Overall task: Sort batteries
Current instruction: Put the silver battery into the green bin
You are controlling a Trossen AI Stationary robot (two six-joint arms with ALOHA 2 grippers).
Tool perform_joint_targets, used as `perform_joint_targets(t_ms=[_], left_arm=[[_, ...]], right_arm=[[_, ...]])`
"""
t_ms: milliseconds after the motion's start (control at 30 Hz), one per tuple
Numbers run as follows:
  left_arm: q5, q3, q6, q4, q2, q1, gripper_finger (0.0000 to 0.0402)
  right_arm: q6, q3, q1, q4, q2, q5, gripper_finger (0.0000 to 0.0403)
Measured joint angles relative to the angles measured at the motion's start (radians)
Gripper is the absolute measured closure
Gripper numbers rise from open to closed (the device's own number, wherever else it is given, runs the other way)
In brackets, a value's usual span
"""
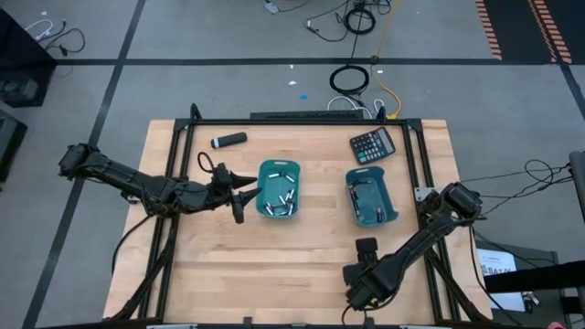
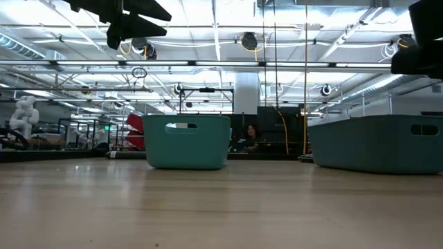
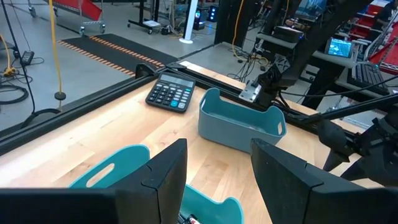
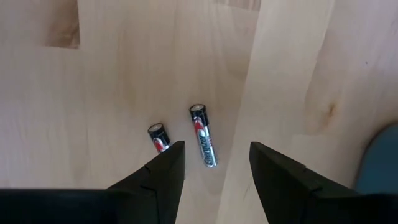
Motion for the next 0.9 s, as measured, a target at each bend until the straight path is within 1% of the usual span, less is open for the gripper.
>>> perform_joint_targets(t_ms=[200,567,900], left_arm=[[0.0,0.0,0.0,0.0,0.0,0.0,0.0215],[0.0,0.0,0.0,0.0,0.0,0.0,0.0215],[0.0,0.0,-0.001,-0.001,0.0,0.0,0.0215]], right_arm=[[-0.04,0.0,-0.008,0.019,0.0,0.028,0.0232],[-0.05,-0.06,-0.021,0.069,0.0,0.016,0.0232],[-0.046,-0.063,-0.021,0.072,0.0,0.022,0.0232]])
